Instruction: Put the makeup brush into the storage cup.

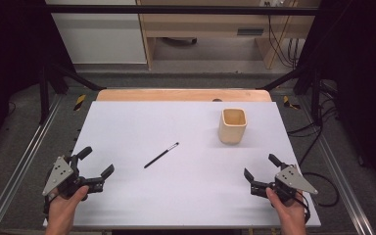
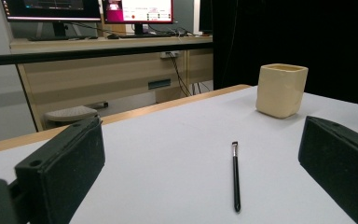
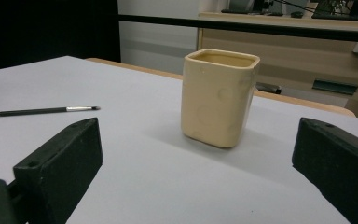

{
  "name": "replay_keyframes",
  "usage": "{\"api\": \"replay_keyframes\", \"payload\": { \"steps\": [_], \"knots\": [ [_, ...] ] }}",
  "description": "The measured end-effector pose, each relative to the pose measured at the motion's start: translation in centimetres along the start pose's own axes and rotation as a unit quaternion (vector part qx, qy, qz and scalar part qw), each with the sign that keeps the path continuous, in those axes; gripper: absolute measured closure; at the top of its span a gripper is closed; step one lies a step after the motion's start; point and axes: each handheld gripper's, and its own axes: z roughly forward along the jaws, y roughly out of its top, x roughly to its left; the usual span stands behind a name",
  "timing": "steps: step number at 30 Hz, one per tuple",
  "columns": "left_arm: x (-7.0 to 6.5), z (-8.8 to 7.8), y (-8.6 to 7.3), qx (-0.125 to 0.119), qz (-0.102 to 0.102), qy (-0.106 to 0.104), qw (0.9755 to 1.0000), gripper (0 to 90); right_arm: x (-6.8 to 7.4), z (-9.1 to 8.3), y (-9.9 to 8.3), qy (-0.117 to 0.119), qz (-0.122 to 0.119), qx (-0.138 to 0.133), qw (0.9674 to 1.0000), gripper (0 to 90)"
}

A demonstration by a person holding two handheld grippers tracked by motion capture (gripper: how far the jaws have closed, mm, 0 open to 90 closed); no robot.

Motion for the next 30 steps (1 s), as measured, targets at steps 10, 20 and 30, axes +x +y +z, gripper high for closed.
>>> {"api": "replay_keyframes", "payload": {
  "steps": [10,20,30],
  "knots": [
    [0.2,-0.3,0.1,0.001,-0.009,-0.007,0.9999,0.3,-0.1,-0.2,0.1,-0.002,0.003,-0.001,1.0000,2.0],
    [-0.7,0.9,0.1,0.043,0.000,-0.035,0.9985,1.1,-0.1,-0.4,0.2,-0.004,0.006,-0.007,1.0000,2.0],
    [-2.6,4.6,2.5,0.088,0.033,-0.055,0.9940,1.5,0.1,-0.7,0.4,-0.002,0.005,-0.012,0.9999,1.9]
  ]
}}
